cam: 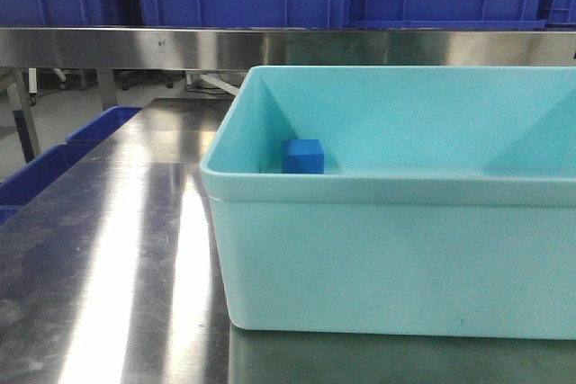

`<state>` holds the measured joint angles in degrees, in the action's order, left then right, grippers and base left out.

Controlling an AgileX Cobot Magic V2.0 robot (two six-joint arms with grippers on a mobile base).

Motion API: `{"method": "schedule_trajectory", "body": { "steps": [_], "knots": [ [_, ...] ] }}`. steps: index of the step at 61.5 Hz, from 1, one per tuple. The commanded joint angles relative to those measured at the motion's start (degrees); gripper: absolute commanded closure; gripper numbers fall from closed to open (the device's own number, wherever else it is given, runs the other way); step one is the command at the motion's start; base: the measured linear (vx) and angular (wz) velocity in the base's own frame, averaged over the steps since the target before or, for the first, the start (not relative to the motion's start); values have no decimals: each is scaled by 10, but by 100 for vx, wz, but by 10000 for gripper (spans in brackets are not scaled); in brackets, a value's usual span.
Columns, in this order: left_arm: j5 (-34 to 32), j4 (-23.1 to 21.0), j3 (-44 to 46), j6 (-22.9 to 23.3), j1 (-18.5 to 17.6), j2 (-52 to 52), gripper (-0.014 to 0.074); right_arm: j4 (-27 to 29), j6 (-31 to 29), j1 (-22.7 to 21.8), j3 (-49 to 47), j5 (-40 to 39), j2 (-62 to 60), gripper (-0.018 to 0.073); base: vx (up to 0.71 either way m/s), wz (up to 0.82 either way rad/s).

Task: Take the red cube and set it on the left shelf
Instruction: 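Lower the open right gripper around the red cube and close it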

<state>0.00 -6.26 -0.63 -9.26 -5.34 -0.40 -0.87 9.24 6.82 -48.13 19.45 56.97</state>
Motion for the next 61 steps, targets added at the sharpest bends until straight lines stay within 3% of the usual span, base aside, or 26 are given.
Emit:
{"method": "schedule_trajectory", "body": {
  "steps": [1, 12, 17, 39, 61],
  "knots": [
    [-48, -5, -13, 1, 1, 3, 491, 4, 3, 27, -54, 6, 28, 435, 0, 0],
    [-48, -5, -13, 1, 1, 3, 491, 4, 3, 86, -69, 28, 91, 93, 0, 0],
    [-48, -5, -13, 1, 1, 3, 491, 4, 3, 107, -69, 51, 116, -18, 0, 0],
    [-48, -5, -13, 1, 1, 3, 491, 4, 3, 122, -69, 135, 196, -21, 0, 0],
    [-48, -5, -13, 1, 1, 3, 491, 14, 3, 122, -68, 140, 234, -21, 0, 0]
  ]
}}
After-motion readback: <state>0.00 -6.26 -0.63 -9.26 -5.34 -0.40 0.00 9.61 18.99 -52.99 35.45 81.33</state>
